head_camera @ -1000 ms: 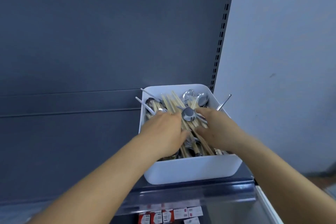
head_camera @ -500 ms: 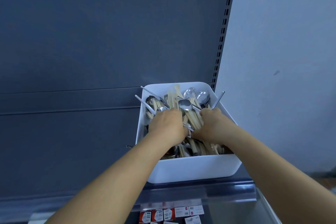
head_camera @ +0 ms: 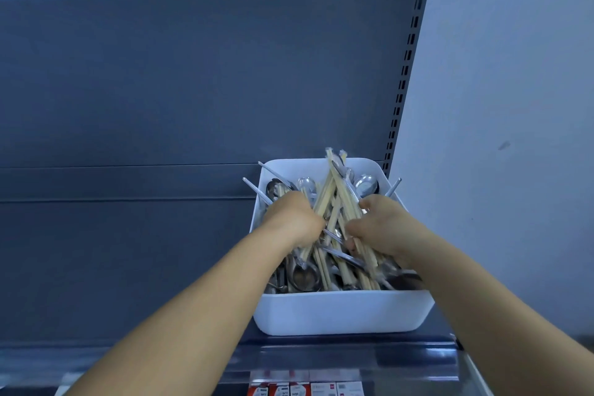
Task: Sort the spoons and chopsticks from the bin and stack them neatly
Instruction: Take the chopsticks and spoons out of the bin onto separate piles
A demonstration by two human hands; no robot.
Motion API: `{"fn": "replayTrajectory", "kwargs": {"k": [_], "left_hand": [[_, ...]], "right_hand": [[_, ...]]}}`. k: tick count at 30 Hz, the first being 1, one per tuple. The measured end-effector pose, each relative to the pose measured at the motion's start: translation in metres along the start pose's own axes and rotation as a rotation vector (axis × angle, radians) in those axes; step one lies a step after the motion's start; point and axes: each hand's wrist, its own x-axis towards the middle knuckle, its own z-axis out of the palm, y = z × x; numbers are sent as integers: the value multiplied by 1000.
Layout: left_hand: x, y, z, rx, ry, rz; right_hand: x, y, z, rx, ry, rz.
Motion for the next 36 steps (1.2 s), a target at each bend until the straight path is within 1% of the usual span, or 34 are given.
{"fn": "replayTrajectory", "kwargs": {"k": [1,3,5,7,12,17,19,21,23,26,29,33,36], "left_hand": [[0,0,-2,-40,-20,-6],[-1,0,-4,-67,-94,2],[-2,1,-6,-43,-170,16],[-2,3,-6,6,-181,21],[-3,19,-2,112,-137,16],[-3,22,-4,-101,-23,-51],[-6,22,-8,-109,-6,-53],[-9,20,-10,-31,3,-46],[-12,17,-12,59,32,-40],[-18,14,-17,92,91,-55],[-24,13,-27,92,158,-48],[-33,7,-41,227,132,-63],[-37,-3,-48,252,114,-57]], "right_hand": [[1,0,-1,62,-17,11],[0,0,-3,95,-33,0],[0,1,-3,60,-31,-16],[-1,-1,-3,-22,-30,-27],[-1,-3,2,-29,-112,-25],[0,-4,-6,61,-146,-14],[3,-3,-9,41,-152,-21],[3,-4,-12,-9,-154,-36],[1,-7,-12,-2,-148,-82],[-1,-10,-7,118,-124,-127],[0,-15,0,271,-104,-116],[-2,-22,3,336,-135,-42],[-3,-26,6,273,-126,-28]]}}
